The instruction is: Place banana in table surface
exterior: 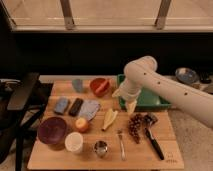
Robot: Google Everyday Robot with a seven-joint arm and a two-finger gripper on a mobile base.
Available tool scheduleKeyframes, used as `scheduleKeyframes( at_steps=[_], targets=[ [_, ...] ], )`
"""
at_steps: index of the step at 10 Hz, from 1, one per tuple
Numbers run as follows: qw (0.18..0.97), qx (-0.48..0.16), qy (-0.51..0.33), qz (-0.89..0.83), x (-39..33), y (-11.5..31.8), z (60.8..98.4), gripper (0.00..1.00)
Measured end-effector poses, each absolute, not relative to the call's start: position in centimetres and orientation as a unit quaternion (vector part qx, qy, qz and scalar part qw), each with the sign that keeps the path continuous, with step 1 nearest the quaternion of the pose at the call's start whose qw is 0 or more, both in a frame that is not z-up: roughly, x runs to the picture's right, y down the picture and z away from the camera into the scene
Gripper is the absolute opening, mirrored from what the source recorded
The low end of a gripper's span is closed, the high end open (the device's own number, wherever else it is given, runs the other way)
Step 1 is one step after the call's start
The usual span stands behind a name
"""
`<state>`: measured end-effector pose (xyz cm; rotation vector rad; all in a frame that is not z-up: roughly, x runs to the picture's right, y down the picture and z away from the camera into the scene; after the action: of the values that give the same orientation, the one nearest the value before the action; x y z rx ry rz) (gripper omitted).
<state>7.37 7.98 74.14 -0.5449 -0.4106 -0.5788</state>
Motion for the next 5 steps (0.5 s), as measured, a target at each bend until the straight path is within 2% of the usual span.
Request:
scheduleKeyframes(
  at_steps=[5],
  targets=[
    [0.894, -0.272, -0.207, -0.290, 5.61, 8.47, 75.03, 0.74]
  ],
)
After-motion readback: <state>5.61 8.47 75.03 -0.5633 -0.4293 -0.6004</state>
